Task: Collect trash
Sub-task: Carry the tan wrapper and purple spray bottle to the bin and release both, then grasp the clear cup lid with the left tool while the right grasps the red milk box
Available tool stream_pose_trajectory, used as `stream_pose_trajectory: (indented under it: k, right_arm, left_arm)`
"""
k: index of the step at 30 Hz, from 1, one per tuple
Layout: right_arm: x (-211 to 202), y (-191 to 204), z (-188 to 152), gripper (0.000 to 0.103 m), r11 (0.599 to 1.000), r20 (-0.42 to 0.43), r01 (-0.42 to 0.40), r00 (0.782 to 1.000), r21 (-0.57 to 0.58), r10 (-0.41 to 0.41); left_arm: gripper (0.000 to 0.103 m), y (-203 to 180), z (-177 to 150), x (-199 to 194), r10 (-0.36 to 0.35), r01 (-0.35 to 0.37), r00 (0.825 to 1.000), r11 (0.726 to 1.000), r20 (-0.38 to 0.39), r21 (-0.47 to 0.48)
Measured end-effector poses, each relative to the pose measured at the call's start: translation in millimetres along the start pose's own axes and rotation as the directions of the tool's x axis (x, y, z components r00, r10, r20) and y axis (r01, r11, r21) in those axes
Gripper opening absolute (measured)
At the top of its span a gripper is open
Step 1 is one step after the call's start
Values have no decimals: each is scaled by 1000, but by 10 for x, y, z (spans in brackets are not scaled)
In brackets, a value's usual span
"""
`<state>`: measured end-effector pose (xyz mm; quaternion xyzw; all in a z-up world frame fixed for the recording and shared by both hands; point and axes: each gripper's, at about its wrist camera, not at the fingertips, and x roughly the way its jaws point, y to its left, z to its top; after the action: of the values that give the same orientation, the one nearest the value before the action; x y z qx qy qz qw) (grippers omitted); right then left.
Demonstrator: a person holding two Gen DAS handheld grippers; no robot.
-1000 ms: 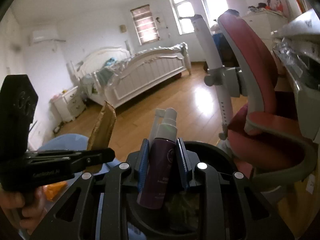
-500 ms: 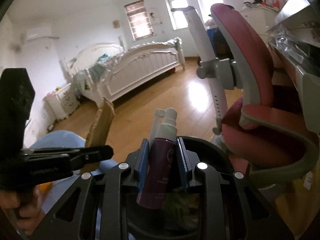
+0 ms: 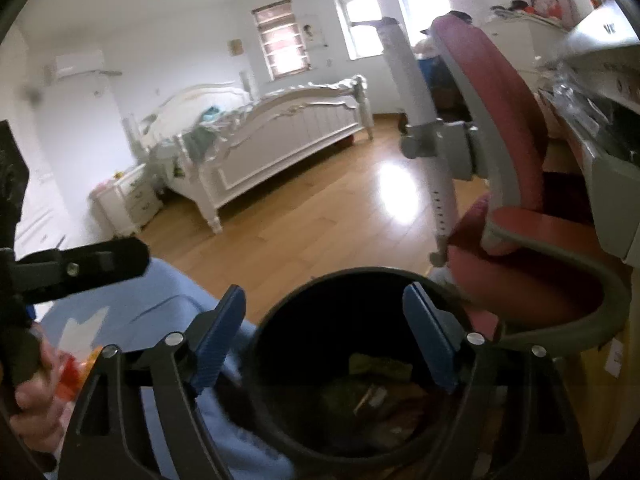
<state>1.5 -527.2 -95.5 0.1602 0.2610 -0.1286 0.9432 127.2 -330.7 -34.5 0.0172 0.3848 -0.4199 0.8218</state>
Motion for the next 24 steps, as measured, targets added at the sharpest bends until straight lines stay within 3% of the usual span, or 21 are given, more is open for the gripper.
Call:
stream_pose_trajectory:
  k: [5, 10, 13, 16, 18, 21, 24]
  right_arm:
    - [-58, 452, -25, 81, 995, -35, -94, 995, -42, 93]
    - [-118, 1079, -72, 81, 971, -94, -217, 974, -95, 208]
    - [-138, 1497, -130, 81, 942, -156, -317, 942, -113, 298]
    - [-118, 1937, -239, 81, 907, -230, -398, 904, -141, 361]
    - [-96, 2226, -336, 81, 883, -287, -440, 877, -163, 384]
    - [16, 2655, -534, 80, 865, -395, -464, 843, -191, 365]
    - [144, 2981, -718, 80, 865, -466, -442, 833, -236, 298]
  left_arm:
    - [94, 406, -183, -508, 84, -83, 996, 996, 21, -46]
    - [94, 987, -445, -1022, 246, -238, 969, 960, 34, -144]
    - [94, 1347, -644, -1282, 351, -341, 936, 921, 21, -188]
    - [94, 1698, -870, -1419, 493, -489, 870, 856, -19, -167]
    - [94, 1873, -966, -1434, 528, -529, 848, 833, -51, -163]
    - [94, 2115, -1086, -1393, 522, -532, 847, 831, -103, -164]
    - [91, 2213, -1156, -1290, 505, -520, 854, 842, -129, -144]
